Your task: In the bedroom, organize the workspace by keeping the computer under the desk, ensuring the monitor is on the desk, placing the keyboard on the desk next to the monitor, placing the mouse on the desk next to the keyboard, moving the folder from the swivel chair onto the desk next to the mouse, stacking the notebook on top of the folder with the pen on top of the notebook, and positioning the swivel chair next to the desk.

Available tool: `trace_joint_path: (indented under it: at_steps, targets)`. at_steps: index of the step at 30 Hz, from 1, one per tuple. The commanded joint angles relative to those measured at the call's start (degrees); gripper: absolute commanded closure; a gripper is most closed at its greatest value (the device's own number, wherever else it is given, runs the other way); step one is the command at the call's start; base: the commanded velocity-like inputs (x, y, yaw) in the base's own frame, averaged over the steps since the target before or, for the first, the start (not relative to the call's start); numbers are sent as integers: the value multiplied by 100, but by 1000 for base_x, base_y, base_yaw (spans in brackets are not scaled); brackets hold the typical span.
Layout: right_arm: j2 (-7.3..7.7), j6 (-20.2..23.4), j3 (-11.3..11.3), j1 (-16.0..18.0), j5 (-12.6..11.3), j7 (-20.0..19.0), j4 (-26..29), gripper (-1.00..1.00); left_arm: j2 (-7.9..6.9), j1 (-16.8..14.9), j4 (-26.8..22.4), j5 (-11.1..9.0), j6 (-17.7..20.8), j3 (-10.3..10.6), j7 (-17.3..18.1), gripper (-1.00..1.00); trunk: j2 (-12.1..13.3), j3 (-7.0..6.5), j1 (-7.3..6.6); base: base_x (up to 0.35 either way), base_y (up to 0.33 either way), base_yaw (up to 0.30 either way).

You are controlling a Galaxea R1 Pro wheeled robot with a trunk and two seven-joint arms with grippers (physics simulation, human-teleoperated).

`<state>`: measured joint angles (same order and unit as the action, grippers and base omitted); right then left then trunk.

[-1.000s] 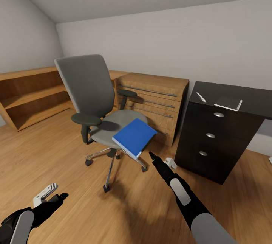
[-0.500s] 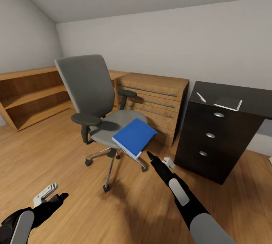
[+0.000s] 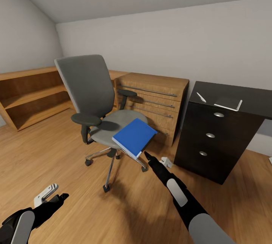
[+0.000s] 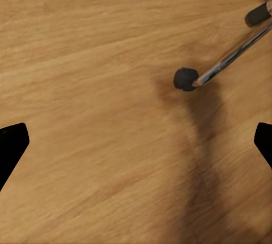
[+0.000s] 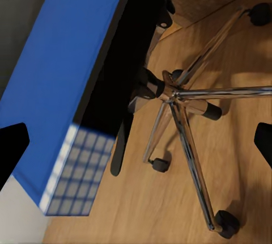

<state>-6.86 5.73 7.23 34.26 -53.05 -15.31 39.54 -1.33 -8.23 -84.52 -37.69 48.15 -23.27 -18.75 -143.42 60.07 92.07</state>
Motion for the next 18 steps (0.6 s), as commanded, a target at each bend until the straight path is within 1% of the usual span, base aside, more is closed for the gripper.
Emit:
trace_joint_path:
  at_steps: [1, 18]
  targets:
    - [-3, 25, 2, 2, -56, -30, 1, -100, 0, -3, -5, -59, 19, -2, -49, -100, -2, 5, -1, 0, 0, 0]
    - [-22, 57, 14, 2, -56, -120, 1, -100, 1, -3, -3, -55, 6, -2, -43, -100, -2, 5, -1, 0, 0, 0]
